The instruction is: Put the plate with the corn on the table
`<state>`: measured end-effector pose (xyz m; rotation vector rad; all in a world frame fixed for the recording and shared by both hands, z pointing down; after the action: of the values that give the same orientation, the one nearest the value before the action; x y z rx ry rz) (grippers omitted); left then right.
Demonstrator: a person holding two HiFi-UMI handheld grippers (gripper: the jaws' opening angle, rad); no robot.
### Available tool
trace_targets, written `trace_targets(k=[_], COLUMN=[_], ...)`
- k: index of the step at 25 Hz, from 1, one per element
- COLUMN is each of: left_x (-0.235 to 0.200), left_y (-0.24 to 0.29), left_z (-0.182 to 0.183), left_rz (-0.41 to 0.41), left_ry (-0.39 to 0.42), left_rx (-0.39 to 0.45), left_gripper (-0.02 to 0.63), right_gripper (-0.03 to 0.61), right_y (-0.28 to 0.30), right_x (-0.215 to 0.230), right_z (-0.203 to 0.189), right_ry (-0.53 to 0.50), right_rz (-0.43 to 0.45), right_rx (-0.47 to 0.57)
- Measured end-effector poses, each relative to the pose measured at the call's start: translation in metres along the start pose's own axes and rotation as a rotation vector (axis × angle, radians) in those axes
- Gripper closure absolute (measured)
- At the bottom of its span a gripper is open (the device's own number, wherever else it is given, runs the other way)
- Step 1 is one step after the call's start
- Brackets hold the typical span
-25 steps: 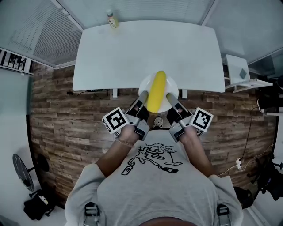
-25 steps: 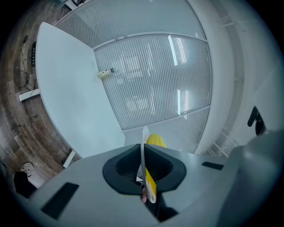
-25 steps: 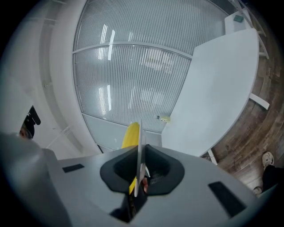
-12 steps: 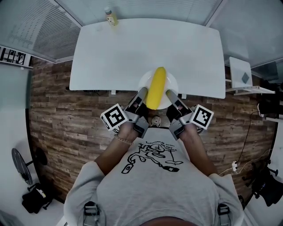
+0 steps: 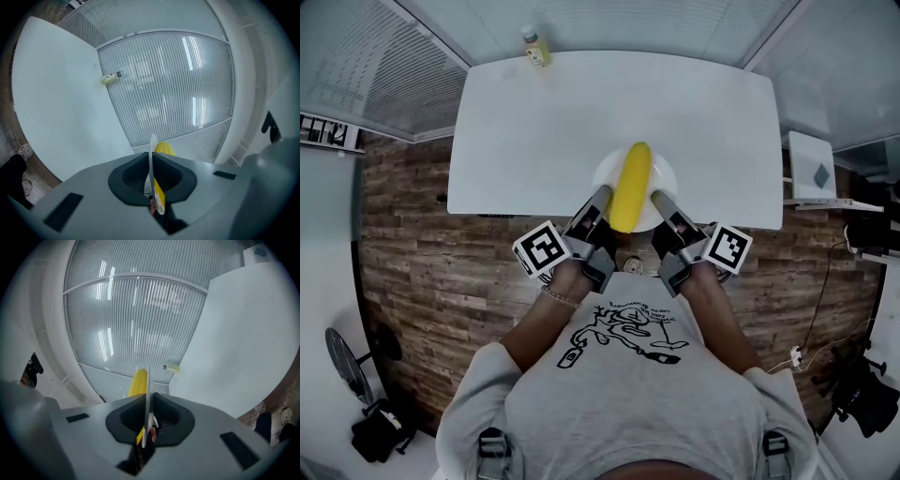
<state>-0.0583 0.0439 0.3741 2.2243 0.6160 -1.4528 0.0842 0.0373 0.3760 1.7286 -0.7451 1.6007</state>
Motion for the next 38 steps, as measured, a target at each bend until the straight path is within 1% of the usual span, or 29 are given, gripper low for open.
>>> trace_targets(k=[2, 6, 10, 12, 17, 21, 23, 27, 34, 36, 38], left_x=[-0.009, -0.033, -0.040, -0.038, -0.027, -0.025, -0.032, -0.045, -0.040, -0.037, -0.038], left_y=[0.011, 0.037, 0.050, 0.053, 0.053, 0.058, 0.069, 0.102, 0.127, 0.131, 0.131], left_z=[0.017, 0.063, 0.094, 0.100, 0.109, 0.116, 0.123, 0.133, 0.123, 0.121, 0.120], left_rz=[0.000, 0.000, 0.000, -0.012, -0.031, -0.039, -0.041, -0.035, -0.044, -0.045, -0.040], left_ry=[-0.004, -0.019, -0.017, -0.021, 0.017, 0.014, 0.014, 0.007, -0.018, -0.041, -0.039], left_rx=[-0.002, -0.013, -0.024, -0.029, -0.034, -0.040, -0.047, -0.052, -0.027, -0.013, -0.007], left_gripper=[0.584, 0.584, 0.584, 0.584, 0.584, 0.584, 0.584, 0.584, 0.584, 0.584, 0.584], right_gripper=[0.552, 0.552, 0.554, 0.554, 0.553, 0.552, 0.552, 0.552, 0.548, 0.548, 0.543], right_y=[0.020, 0.073, 0.104, 0.108, 0.110, 0.114, 0.124, 0.141, 0.131, 0.130, 0.129], right_x=[0.002, 0.005, -0.002, -0.005, -0.017, -0.022, -0.019, -0.007, -0.005, -0.007, -0.005], right_z=[0.009, 0.030, 0.041, 0.043, 0.044, 0.048, 0.057, 0.087, 0.114, 0.118, 0.118], right_ry=[0.008, 0.009, 0.014, 0.016, -0.002, -0.013, -0.009, 0.007, 0.004, 0.009, 0.011], right_rz=[-0.007, -0.024, -0.027, -0.025, -0.014, -0.016, -0.017, -0.020, -0.032, -0.019, -0.017], right_rx=[0.000, 0.007, 0.020, 0.026, 0.035, 0.045, 0.048, 0.049, 0.014, 0.007, 0.000])
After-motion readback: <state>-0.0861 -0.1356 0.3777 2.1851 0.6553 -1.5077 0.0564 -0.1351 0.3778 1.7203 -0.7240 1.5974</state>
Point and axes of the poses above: the fingertips, and each gripper's own axes: y forward along the fingers, x to its right, z out of its top, the point moved 3 cm from there along -y, backward along the fingers, and after that the axes turned 10 degrees about y, right-handed, at the moved point
